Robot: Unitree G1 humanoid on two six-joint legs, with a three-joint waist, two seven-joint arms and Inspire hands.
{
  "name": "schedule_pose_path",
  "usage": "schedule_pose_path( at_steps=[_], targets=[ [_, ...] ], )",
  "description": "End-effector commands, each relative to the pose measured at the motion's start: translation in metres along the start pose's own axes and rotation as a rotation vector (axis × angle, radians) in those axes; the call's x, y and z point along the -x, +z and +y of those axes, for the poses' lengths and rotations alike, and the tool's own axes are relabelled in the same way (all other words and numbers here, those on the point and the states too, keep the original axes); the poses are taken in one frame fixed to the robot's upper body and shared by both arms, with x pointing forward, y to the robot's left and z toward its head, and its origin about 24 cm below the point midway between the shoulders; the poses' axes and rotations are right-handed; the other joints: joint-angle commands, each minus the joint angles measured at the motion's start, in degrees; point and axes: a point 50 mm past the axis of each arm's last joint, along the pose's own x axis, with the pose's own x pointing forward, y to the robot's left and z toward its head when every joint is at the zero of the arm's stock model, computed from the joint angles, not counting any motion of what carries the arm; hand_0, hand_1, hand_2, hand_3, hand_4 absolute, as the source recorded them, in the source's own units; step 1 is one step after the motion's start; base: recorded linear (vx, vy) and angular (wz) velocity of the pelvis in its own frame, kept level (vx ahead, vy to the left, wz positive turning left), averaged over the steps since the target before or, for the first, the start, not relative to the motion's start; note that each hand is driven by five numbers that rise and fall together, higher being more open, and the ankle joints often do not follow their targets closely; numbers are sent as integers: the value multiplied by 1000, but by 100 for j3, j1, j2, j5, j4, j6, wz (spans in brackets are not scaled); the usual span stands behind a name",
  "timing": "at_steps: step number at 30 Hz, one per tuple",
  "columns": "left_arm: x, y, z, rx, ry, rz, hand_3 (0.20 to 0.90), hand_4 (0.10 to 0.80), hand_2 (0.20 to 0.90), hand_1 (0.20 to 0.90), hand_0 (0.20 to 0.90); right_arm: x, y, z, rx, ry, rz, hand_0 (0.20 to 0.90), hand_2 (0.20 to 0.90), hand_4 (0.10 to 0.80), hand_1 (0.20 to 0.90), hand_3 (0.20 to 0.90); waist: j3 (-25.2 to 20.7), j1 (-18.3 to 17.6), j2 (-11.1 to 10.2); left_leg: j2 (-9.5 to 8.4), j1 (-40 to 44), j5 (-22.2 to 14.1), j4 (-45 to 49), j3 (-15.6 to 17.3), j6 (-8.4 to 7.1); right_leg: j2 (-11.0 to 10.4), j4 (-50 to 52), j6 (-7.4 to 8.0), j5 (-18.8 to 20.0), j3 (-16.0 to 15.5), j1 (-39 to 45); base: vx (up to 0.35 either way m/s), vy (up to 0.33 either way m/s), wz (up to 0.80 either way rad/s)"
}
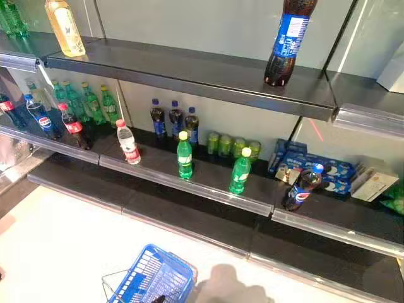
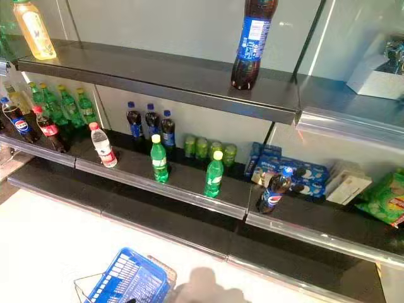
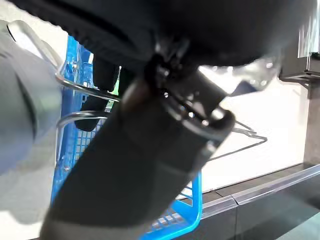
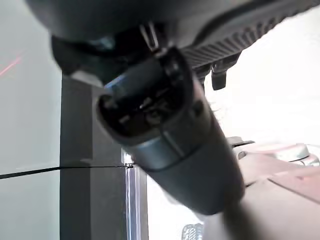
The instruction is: Pick up the drink and place into the basket.
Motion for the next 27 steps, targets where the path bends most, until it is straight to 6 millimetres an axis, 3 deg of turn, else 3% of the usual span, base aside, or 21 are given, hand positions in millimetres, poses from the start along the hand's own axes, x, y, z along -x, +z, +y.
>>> schedule_pose_path(
  at_steps=[1,27],
  targets=[
    [-3,52,-33,10,-101,-197,200,100,300,300,300,-2,15,5,50,7,2,900,900,800,900,900,218,57,66,66,26,-146,27,135,-99,-432,26,463,-164,-139,238,0,0,0],
    [-3,49,-29,17,-86,-197,200,100,300,300,300,-2,10,5,46,-2,7,900,900,800,900,900,222,109,26,77,50,-163,27,107,-87,-462,26,486,-156,-190,274,0,0,0]
  ],
)
